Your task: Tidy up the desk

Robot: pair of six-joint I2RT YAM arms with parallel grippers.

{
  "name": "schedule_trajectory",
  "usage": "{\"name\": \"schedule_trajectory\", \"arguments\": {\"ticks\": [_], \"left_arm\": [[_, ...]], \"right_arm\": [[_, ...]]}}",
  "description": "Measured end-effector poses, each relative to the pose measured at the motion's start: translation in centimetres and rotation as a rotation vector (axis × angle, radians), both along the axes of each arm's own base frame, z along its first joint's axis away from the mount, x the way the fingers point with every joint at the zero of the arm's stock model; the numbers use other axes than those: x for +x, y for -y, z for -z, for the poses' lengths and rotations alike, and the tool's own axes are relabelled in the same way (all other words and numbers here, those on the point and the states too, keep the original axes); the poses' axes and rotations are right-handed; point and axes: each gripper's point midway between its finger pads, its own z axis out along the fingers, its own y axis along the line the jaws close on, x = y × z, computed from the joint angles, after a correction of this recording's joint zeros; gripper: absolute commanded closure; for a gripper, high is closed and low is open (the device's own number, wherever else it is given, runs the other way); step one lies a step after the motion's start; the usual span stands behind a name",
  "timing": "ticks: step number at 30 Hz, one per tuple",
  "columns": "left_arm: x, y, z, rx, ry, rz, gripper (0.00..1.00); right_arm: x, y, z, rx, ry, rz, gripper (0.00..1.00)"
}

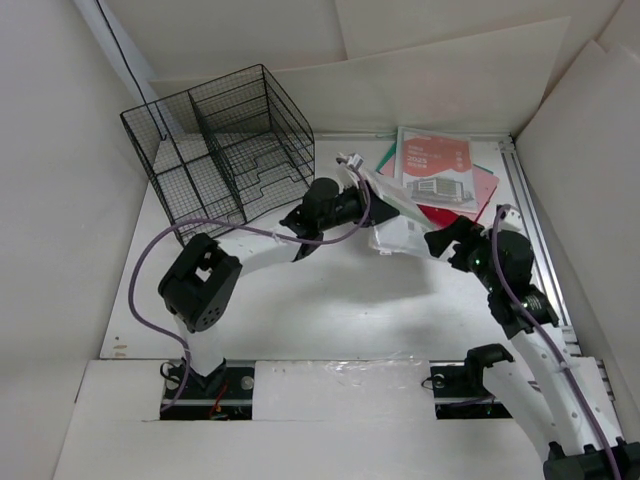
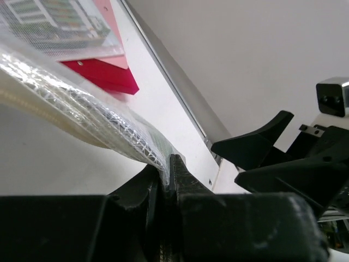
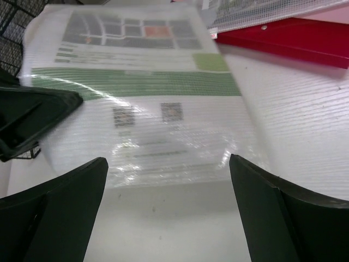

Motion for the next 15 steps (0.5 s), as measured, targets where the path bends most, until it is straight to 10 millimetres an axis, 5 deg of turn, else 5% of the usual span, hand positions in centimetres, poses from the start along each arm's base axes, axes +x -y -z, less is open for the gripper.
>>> {"name": "schedule_trajectory", "arguments": {"ticks": [9,15], "left_arm": [[4.5,-4.5,-6.5,0.043,0.062,-0.105,1.00],[8.2,-8.4,-16.1,-0.006,0.179,-0.195,1.00]], "right_arm": [[-0.3,1.0,-0.5,-0.014,0.010,0.052,0.01],[-0.3,0.6,-0.2,-0.003,0.008,0.034,0.01]]}}
